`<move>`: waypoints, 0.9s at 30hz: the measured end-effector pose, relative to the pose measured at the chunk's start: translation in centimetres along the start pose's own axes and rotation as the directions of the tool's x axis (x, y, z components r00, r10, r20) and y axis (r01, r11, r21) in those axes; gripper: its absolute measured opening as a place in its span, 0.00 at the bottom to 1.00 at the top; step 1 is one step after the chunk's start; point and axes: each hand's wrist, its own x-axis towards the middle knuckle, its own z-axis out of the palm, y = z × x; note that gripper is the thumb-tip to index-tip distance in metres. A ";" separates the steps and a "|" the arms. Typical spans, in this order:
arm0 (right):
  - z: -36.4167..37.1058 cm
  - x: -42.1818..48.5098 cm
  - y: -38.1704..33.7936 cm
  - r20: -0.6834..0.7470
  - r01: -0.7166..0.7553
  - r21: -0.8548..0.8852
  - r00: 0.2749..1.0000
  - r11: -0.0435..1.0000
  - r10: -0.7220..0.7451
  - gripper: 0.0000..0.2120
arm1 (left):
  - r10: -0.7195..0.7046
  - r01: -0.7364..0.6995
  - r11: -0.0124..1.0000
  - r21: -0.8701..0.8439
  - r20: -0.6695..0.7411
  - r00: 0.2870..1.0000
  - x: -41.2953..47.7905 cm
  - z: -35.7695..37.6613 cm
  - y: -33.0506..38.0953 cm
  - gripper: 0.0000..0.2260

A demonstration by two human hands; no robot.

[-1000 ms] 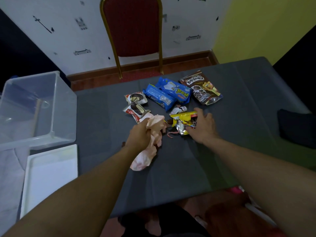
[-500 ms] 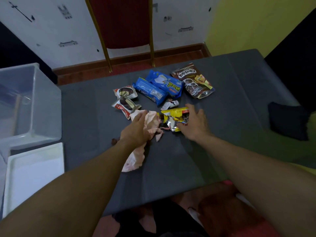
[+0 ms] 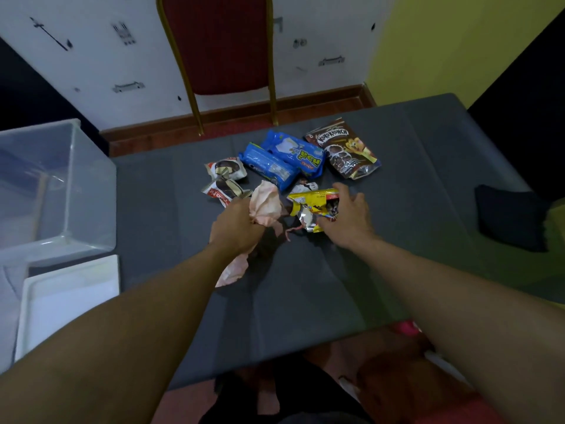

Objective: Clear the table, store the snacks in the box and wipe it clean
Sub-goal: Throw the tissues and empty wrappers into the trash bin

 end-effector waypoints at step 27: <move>1.3 -9.1 -10.5 -0.133 0.148 -0.014 0.980 0.989 -0.148 0.38 | -0.074 0.070 0.997 -0.028 -0.184 0.980 -11.3 -11.2 -7.3 0.14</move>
